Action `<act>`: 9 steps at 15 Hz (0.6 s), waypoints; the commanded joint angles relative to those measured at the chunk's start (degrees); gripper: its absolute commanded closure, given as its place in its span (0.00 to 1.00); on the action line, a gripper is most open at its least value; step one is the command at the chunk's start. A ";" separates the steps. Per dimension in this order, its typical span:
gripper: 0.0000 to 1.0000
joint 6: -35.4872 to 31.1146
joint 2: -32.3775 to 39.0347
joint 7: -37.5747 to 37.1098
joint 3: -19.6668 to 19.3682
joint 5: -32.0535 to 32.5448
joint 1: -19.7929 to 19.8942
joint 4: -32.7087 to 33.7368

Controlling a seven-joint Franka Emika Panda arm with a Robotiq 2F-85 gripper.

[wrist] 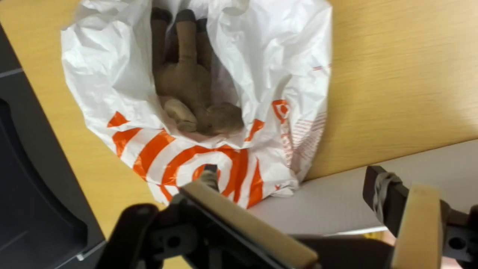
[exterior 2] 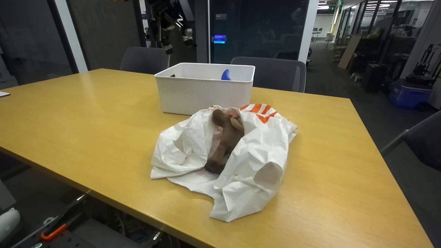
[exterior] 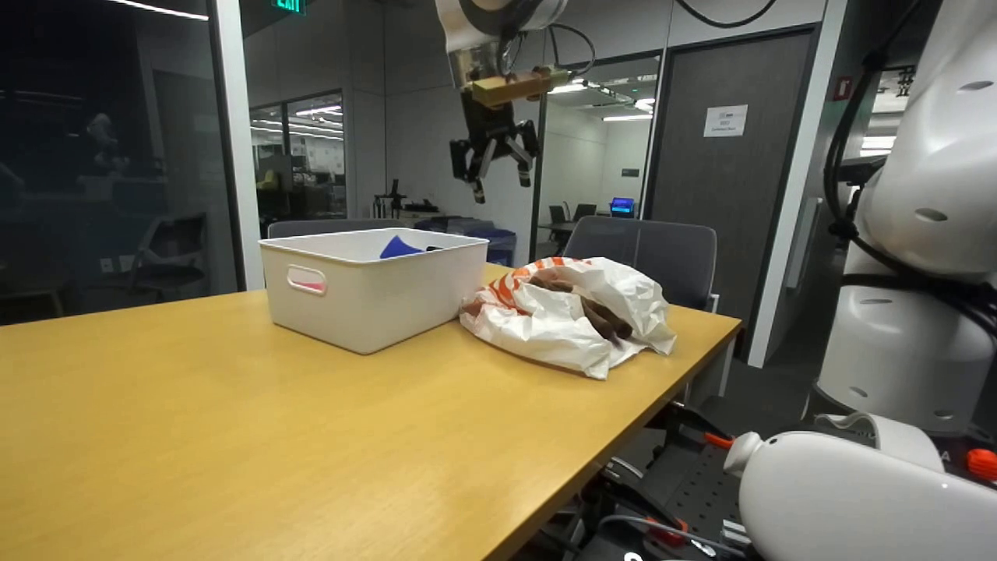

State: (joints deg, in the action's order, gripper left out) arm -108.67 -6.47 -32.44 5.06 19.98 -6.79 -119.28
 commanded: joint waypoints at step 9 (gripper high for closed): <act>0.00 2.72 0.48 4.91 -1.78 -15.44 4.35 -7.76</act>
State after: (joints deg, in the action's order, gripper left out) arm -102.86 -5.89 -27.76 4.58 6.12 -4.30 -123.52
